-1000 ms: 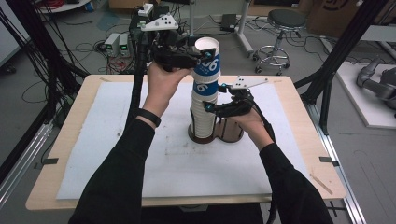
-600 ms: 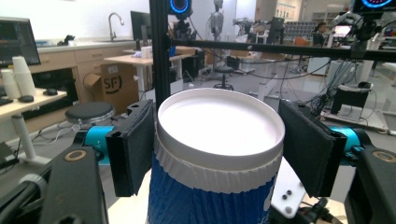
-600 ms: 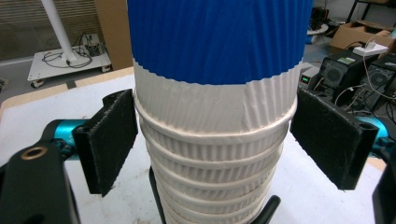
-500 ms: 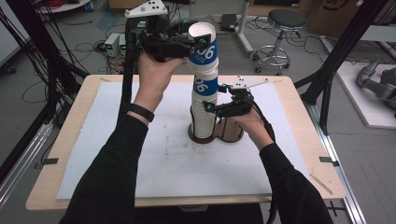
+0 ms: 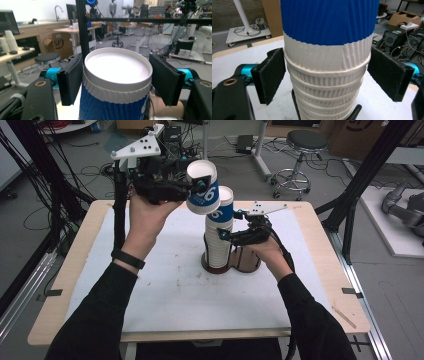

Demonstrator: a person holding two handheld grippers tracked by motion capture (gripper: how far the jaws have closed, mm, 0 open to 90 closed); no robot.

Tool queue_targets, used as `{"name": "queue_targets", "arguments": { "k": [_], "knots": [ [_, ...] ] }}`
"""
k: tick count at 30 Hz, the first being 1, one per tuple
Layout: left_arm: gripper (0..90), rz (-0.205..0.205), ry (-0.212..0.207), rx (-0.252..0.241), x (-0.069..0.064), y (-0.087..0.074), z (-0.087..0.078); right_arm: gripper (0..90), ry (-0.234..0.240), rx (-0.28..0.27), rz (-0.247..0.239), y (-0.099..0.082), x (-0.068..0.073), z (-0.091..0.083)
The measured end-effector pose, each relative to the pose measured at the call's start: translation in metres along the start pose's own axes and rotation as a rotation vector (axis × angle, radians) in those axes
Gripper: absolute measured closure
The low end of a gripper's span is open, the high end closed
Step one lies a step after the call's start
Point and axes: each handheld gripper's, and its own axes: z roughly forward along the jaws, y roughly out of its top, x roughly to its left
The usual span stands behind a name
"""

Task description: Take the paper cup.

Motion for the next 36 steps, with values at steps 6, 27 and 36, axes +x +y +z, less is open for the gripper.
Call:
{"name": "queue_targets", "arguments": {
  "k": [6,27,36],
  "knots": [
    [29.7,-0.011,-0.018,0.003,-0.011,-0.02,-0.012,15.7,0.001,0.002,0.0,0.0,0.0,0.0],
    [29.6,-0.06,-0.041,0.062,-0.038,-0.103,-0.032,15.7,-0.006,0.003,-0.002,0.0,0.001,-0.001],
    [29.6,-0.086,-0.074,0.1,-0.051,-0.143,-0.028,15.7,-0.009,0.002,-0.002,0.0,0.001,0.0]
  ]
}}
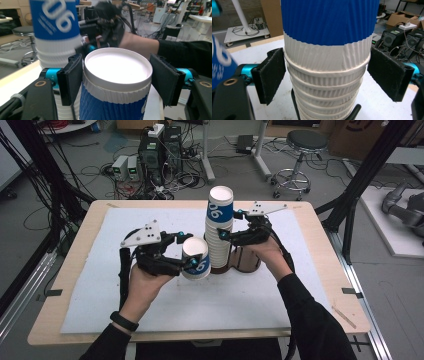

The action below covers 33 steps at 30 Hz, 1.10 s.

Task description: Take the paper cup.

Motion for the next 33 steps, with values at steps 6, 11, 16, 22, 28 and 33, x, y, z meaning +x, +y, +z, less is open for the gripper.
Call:
{"name": "queue_targets", "arguments": {
  "k": [6,11,16,22,28,33],
  "knots": [
    [29.6,-0.006,-0.017,0.02,-0.006,-0.026,0.005,15.7,-0.002,-0.001,-0.004,0.0,0.0,0.0],
    [29.6,-0.028,-0.022,0.022,-0.007,-0.044,0.005,15.7,-0.002,0.001,-0.004,0.0,0.001,0.0],
    [29.6,-0.045,-0.024,0.011,-0.006,-0.054,0.002,15.8,-0.009,0.002,-0.012,0.0,0.001,-0.001],
    [29.6,-0.049,-0.025,0.009,-0.004,-0.058,0.001,15.7,-0.015,0.002,-0.019,0.001,0.003,-0.001],
    [29.6,-0.076,-0.035,0.002,-0.002,-0.064,0.002,15.5,-0.014,0.0,-0.019,0.002,0.004,-0.004],
    [29.6,-0.079,-0.032,0.001,0.0,-0.065,0.001,15.5,-0.009,-0.002,-0.016,0.004,0.005,-0.01]
  ]
}}
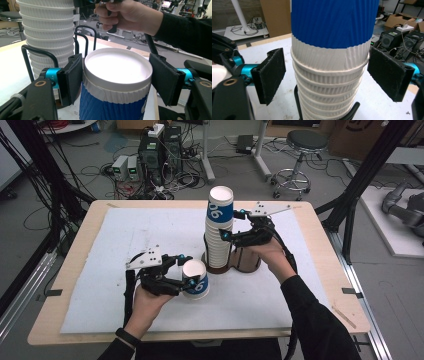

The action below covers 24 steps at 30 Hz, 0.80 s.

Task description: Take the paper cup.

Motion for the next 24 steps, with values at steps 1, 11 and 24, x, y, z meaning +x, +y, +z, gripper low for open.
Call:
{"name": "queue_targets", "arguments": {
  "k": [1,11,24],
  "knots": [
    [29.6,-0.001,0.002,0.0,0.0,0.0,0.0,15.6,0.002,0.001,0.002,0.0,0.0,-0.001],
    [29.6,-0.001,0.013,0.008,0.003,-0.004,-0.002,15.6,0.004,-0.011,-0.006,0.001,0.007,-0.018],
    [29.6,0.005,0.005,0.021,0.008,-0.008,-0.003,15.6,-0.045,-0.066,-0.007,-0.026,0.027,-0.055]
  ]
}}
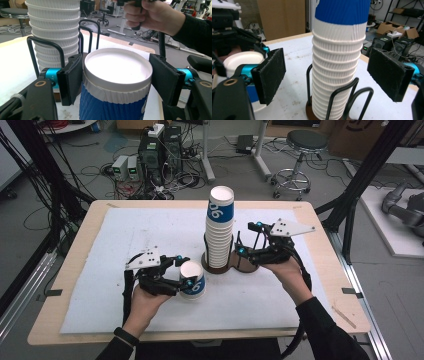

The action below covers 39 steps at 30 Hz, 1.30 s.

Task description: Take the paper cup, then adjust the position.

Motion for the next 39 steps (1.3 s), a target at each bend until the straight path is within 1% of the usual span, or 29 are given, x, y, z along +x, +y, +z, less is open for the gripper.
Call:
{"name": "queue_targets", "arguments": {
  "k": [4,8,9,13,16,19,21,23,26,28,29,30,33,35,37,39],
  "knots": [
    [29.5,0.0,0.001,-0.001,0.001,0.0,-0.001,15.6,-0.012,-0.01,0.002,-0.01,0.005,-0.008],
    [29.5,-0.005,0.002,-0.007,0.002,-0.001,-0.003,15.6,-0.011,-0.001,0.027,-0.023,0.007,-0.014],
    [29.6,-0.005,0.003,-0.007,0.003,-0.002,-0.004,15.6,-0.011,0.001,0.039,-0.028,0.008,-0.016],
    [29.6,-0.014,0.01,-0.009,0.004,-0.003,-0.005,15.6,-0.019,0.004,0.063,-0.044,0.01,-0.021],
    [29.5,-0.01,0.013,-0.011,0.004,-0.004,-0.007,15.6,-0.022,0.01,0.078,-0.058,0.012,-0.025],
    [29.6,-0.001,0.022,-0.003,0.005,-0.004,-0.008,15.6,-0.024,0.033,0.095,-0.065,0.013,-0.027],
    [29.6,-0.007,0.018,-0.007,0.006,-0.005,-0.008,15.6,-0.022,0.026,0.105,-0.07,0.014,-0.029],
    [29.6,-0.004,0.019,-0.004,0.007,-0.005,-0.008,15.6,-0.029,0.024,0.103,-0.073,0.016,-0.03],
    [29.6,-0.007,0.021,-0.002,0.006,-0.006,-0.007,15.6,-0.025,0.033,0.11,-0.075,0.016,-0.03],
    [29.5,-0.004,0.036,0.021,0.005,-0.005,-0.006,15.6,-0.021,0.031,0.103,-0.076,0.016,-0.029],
    [29.5,-0.007,0.039,0.023,0.004,-0.005,-0.005,15.6,-0.022,0.033,0.105,-0.077,0.016,-0.029],
    [29.6,-0.005,0.035,0.021,0.003,-0.005,-0.004,15.6,-0.027,0.031,0.105,-0.077,0.016,-0.029],
    [29.6,0.002,0.021,0.016,0.001,-0.003,-0.003,15.6,-0.022,0.022,0.111,-0.077,0.014,-0.03],
    [29.6,-0.001,0.012,0.007,0.0,-0.002,-0.002,15.6,0.002,0.006,0.107,-0.076,0.015,-0.031],
    [29.6,-0.001,0.0,0.002,-0.001,-0.001,-0.002,15.6,0.021,-0.009,0.087,-0.074,0.016,-0.032],
    [29.5,-0.005,-0.003,-0.006,-0.002,-0.001,-0.002,15.6,0.045,-0.016,0.082,-0.073,0.018,-0.033]
  ]
}}
